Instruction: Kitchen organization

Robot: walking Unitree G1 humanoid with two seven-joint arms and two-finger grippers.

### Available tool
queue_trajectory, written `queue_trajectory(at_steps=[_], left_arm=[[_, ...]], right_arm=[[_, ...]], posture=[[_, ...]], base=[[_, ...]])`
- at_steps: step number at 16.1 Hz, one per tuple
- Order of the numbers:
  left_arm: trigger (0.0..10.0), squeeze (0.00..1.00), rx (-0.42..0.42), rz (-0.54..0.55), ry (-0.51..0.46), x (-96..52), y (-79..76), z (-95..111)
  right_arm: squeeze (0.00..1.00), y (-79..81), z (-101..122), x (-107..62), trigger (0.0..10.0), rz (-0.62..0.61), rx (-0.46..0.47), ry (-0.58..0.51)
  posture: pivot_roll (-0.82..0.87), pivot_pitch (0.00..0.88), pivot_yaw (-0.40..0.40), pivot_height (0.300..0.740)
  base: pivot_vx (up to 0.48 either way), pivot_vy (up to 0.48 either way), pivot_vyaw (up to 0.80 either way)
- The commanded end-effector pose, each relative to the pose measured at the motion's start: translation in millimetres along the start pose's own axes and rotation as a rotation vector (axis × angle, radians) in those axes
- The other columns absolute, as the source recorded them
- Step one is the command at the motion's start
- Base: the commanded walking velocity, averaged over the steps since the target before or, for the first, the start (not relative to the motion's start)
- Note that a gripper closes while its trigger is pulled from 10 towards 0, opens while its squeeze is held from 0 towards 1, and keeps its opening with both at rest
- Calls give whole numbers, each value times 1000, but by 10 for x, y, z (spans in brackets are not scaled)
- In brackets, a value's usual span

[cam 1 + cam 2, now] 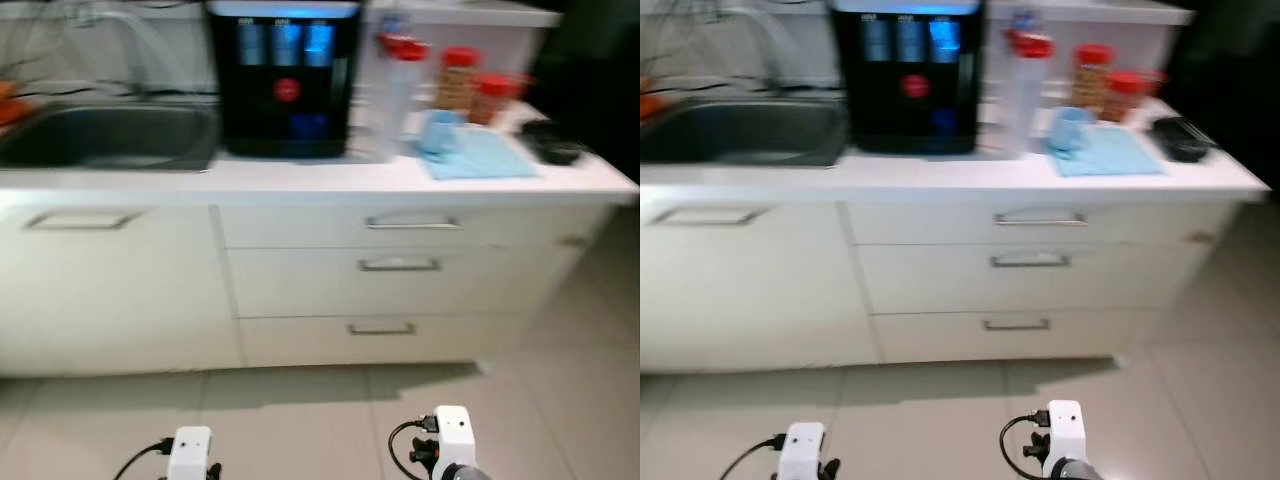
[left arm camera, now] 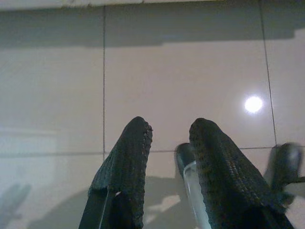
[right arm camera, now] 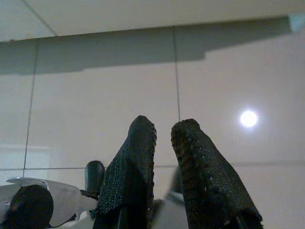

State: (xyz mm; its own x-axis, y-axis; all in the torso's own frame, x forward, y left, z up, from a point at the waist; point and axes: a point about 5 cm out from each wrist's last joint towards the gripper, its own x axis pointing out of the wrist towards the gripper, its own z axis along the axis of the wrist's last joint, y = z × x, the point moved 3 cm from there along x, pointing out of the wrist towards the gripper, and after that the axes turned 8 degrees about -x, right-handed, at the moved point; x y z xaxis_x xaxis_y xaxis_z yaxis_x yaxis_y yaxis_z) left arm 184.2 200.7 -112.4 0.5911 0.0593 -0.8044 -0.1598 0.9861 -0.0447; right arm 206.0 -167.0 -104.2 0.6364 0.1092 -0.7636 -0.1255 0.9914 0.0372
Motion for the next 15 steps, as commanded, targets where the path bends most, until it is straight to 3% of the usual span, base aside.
queue_trajectory(at_steps=[1,15], left_arm=[[10000,0,4,-8,-7,10,-51,24],[10000,0,-4,-4,-3,10,-65,10]], right_arm=[[0,-67,27,-4,10000,-13,3,-6],[0,-73,58,2,10000,-9,-11,-9]], posture=[[46,0,9,740],[49,4,-3,740]], base=[[0,390,0],[0,393,0]])
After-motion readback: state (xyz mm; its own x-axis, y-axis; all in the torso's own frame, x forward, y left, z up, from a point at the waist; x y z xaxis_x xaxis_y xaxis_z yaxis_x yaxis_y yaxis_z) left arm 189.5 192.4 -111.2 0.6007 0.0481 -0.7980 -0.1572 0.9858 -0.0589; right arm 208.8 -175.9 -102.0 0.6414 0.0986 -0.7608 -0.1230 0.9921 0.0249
